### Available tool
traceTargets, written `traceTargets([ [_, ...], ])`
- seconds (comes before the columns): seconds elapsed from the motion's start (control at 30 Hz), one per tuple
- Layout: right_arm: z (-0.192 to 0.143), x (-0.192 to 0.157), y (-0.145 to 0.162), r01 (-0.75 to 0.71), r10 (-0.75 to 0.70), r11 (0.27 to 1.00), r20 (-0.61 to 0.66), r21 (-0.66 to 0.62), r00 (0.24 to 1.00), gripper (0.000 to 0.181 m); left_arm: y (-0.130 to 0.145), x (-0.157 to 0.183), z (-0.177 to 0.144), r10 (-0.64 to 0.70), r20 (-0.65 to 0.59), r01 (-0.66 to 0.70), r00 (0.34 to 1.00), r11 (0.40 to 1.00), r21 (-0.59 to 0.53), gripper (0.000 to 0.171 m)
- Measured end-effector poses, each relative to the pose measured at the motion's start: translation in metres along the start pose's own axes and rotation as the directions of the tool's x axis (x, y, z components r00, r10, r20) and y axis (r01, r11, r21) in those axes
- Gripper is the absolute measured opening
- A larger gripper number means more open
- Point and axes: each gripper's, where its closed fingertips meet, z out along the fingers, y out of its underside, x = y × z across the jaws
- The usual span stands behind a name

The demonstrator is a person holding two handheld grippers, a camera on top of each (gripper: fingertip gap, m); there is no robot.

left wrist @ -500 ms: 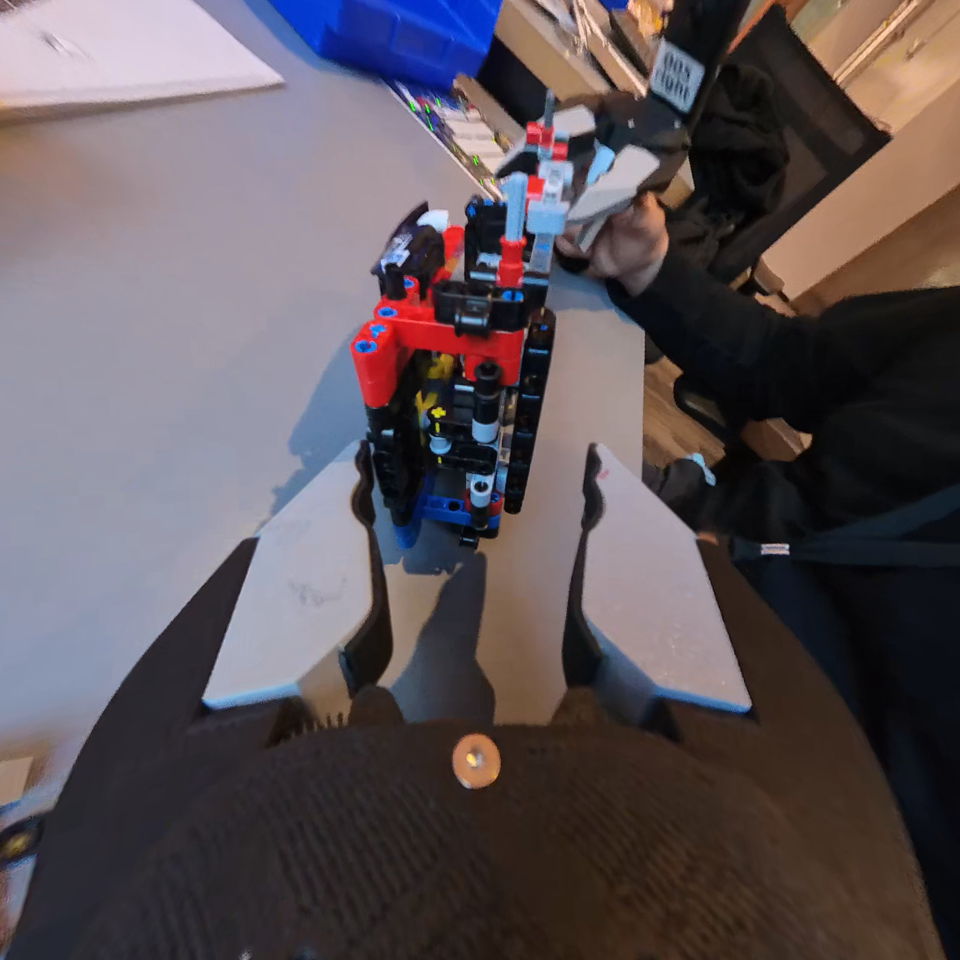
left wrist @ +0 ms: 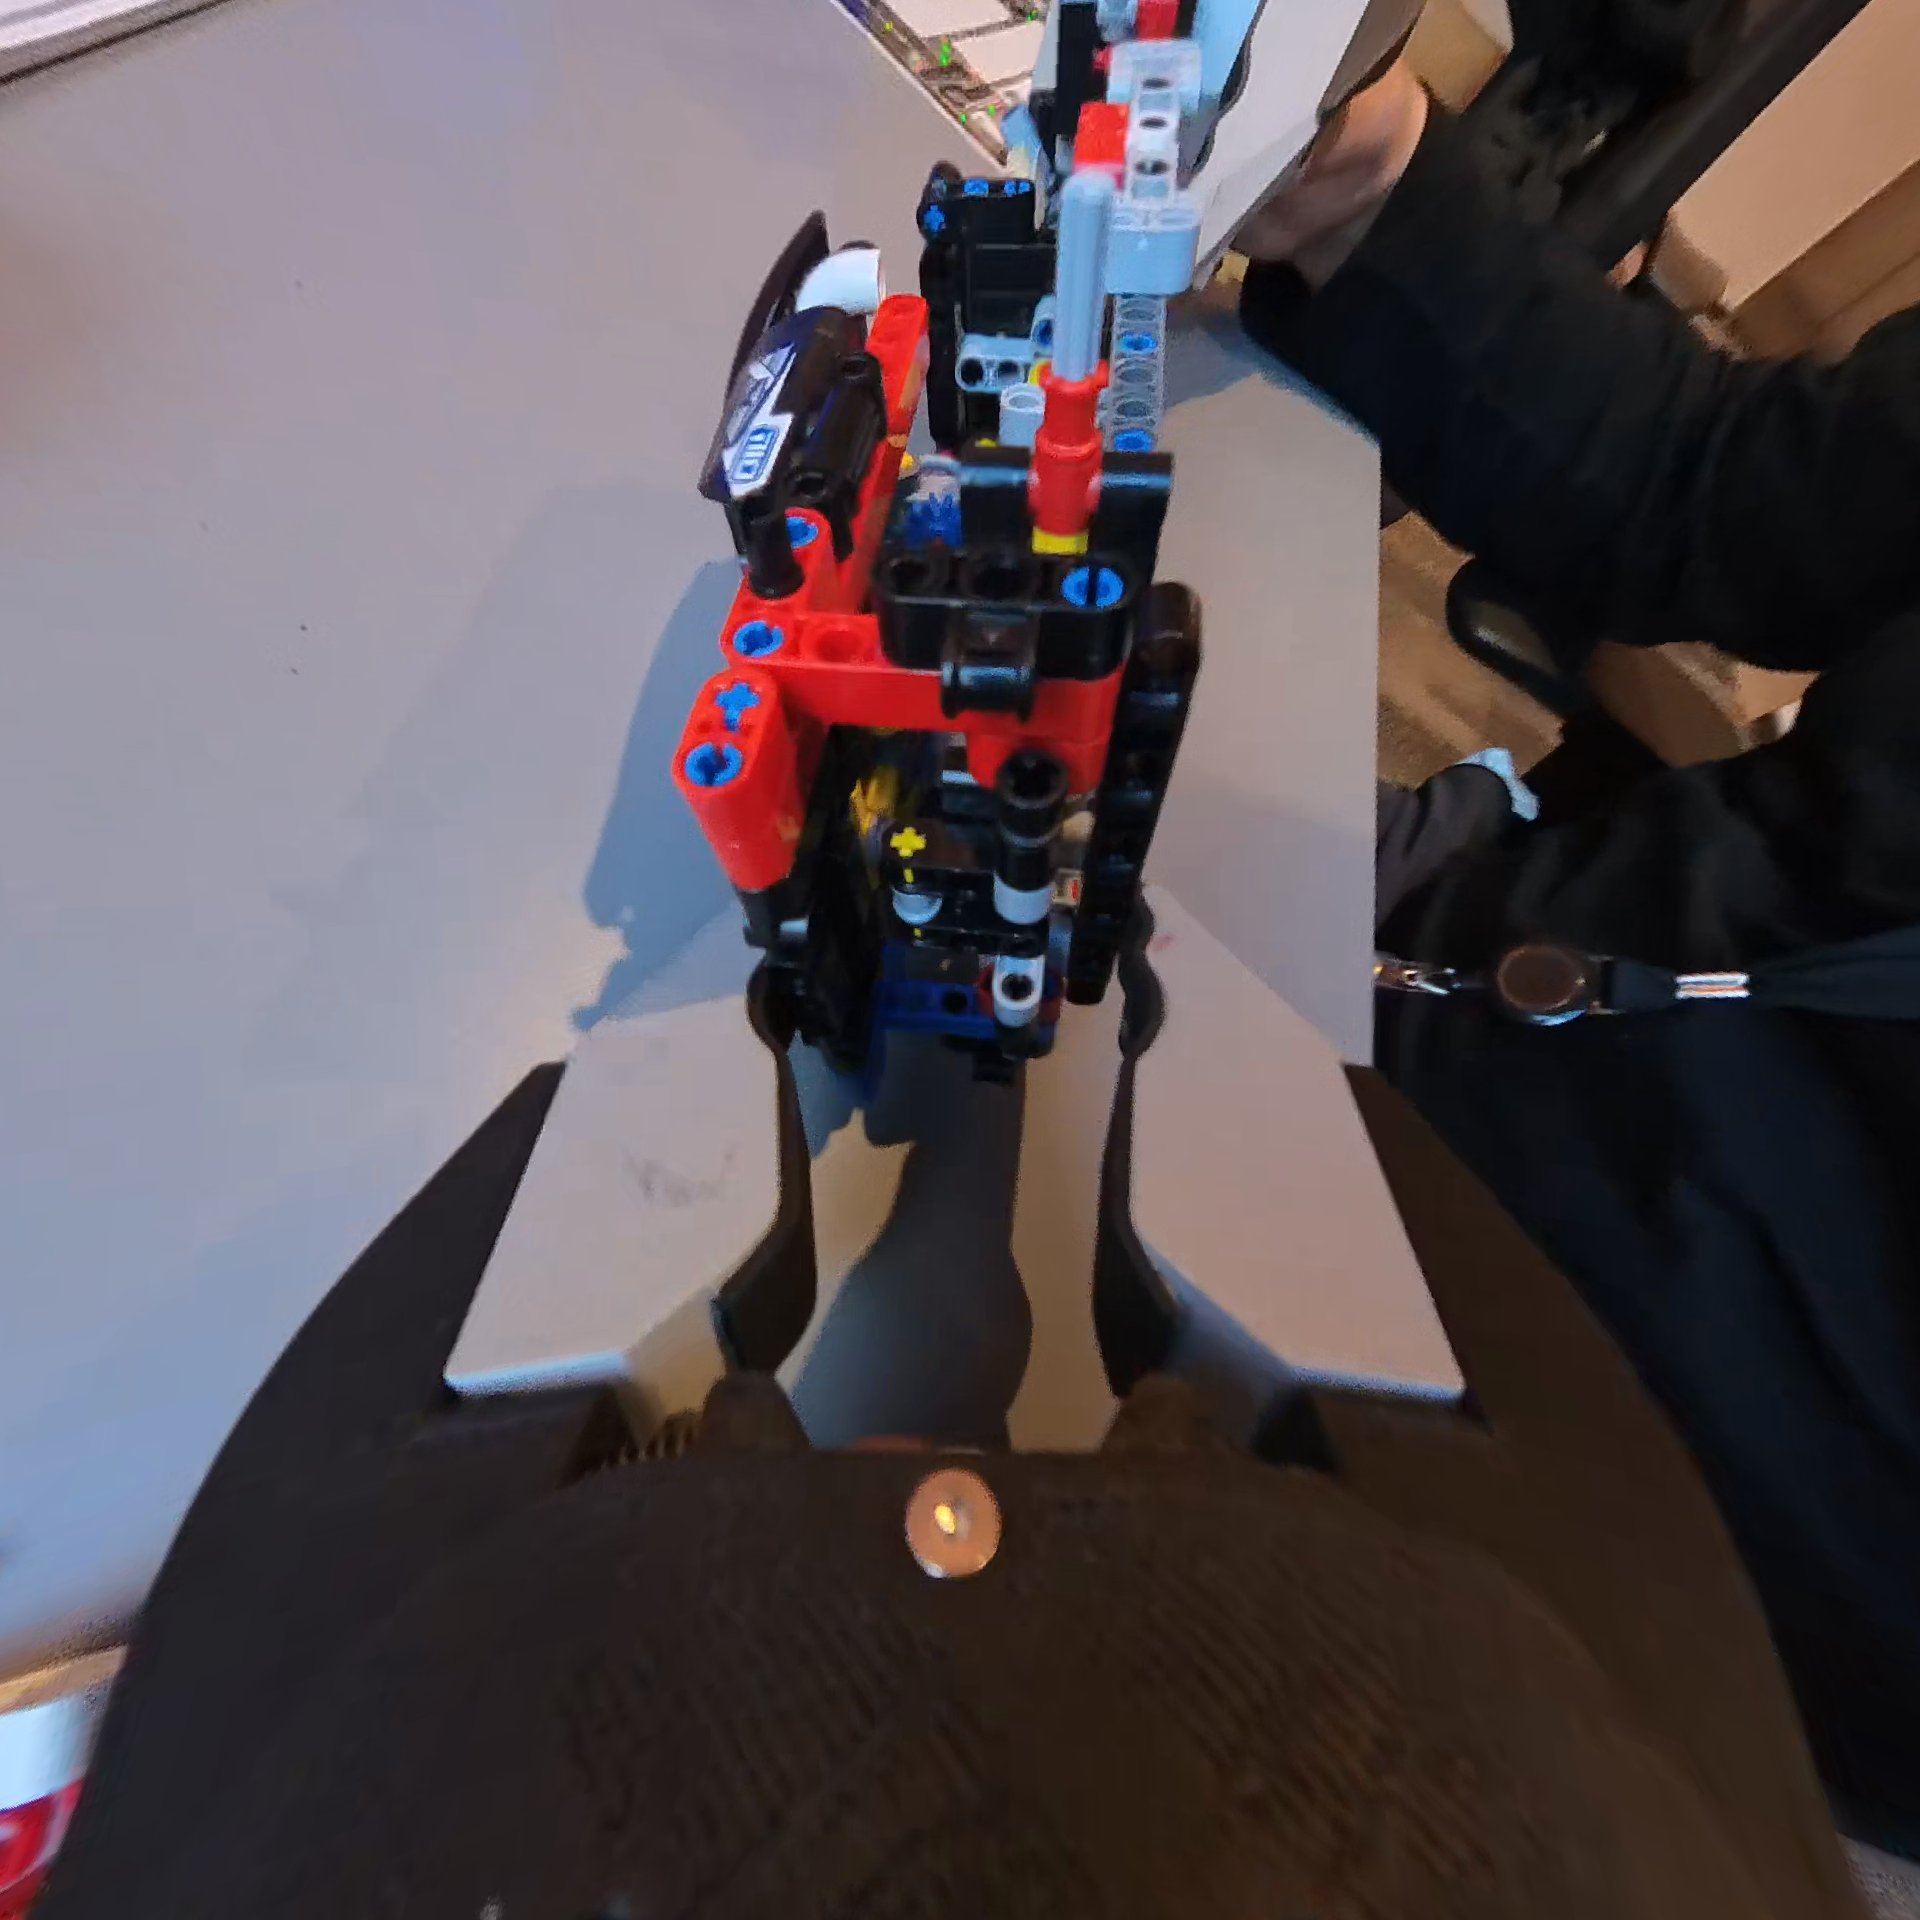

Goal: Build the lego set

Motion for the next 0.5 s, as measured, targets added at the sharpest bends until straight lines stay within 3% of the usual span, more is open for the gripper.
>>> traceTargets([
  [0.27, -0.001, 0.005, -0.008, 0.185, -0.182, 0.983, -0.146, 0.006, 0.972, 0.033, -0.011, -0.006, -0.01, 0.225, 0.171, -0.224, 0.959, 0.974, -0.027, 0.059],
  [0.37, 0.0, 0.007, -0.012, 0.318, -0.31, 0.948, -0.257, -0.008, 0.916, 0.033, -0.018, -0.007, -0.017, 0.412, 0.291, -0.409, 0.863, 0.91, -0.075, 0.059],
  [0.5, 0.0, 0.009, -0.016, 0.465, -0.453, 0.881, -0.429, -0.082, 0.782, 0.034, -0.022, -0.011, -0.022, 0.62, 0.436, -0.611, 0.653, 0.771, -0.18, 0.06],
])
